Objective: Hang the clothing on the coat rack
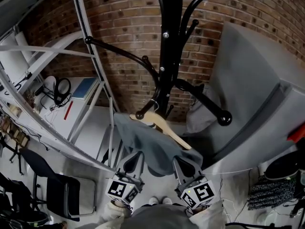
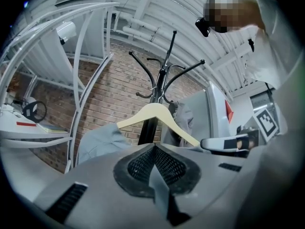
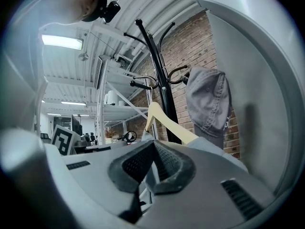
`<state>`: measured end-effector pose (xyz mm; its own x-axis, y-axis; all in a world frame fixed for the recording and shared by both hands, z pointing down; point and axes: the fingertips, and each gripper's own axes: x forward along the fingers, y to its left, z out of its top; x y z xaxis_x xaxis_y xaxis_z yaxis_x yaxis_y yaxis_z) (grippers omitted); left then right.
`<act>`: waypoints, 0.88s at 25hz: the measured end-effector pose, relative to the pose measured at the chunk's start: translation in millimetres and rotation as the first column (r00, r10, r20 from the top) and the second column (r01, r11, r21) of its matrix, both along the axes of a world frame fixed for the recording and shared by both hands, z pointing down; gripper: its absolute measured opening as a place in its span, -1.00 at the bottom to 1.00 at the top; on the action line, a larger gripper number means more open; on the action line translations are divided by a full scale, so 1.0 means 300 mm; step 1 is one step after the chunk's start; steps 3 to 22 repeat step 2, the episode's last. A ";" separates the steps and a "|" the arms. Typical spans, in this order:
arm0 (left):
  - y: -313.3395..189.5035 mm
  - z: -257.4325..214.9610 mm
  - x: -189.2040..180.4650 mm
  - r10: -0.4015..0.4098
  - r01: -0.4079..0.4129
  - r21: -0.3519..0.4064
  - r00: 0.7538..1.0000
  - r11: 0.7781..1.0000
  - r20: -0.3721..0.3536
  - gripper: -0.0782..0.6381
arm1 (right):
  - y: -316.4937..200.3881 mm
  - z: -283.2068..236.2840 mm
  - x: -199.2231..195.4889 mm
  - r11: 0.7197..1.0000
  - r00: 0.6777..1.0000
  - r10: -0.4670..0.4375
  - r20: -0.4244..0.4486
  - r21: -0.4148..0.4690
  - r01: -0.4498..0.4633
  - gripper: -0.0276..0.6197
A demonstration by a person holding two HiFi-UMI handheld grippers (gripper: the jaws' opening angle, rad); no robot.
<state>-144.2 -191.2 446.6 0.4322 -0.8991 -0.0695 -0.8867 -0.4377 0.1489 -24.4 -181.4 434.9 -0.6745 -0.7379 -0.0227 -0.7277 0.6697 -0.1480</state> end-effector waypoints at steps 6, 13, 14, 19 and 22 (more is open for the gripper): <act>-0.004 0.000 0.001 0.001 -0.001 0.004 1.000 1.000 0.009 -0.76 | 0.001 0.001 -0.003 1.000 1.000 -0.003 -0.001 -0.001 0.003 -0.84; -0.004 0.000 0.001 0.001 -0.001 0.004 1.000 1.000 0.009 -0.76 | 0.001 0.001 -0.003 1.000 1.000 -0.003 -0.001 -0.001 0.003 -0.84; -0.004 0.000 0.001 0.001 -0.001 0.004 1.000 1.000 0.009 -0.76 | 0.001 0.001 -0.003 1.000 1.000 -0.003 -0.001 -0.001 0.003 -0.84; -0.004 0.000 0.001 0.001 -0.001 0.004 1.000 1.000 0.009 -0.76 | 0.001 0.001 -0.003 1.000 1.000 -0.003 -0.001 -0.001 0.003 -0.84; -0.004 0.000 0.001 0.001 -0.001 0.004 1.000 1.000 0.009 -0.76 | 0.001 0.001 -0.003 1.000 1.000 -0.003 -0.001 -0.001 0.003 -0.84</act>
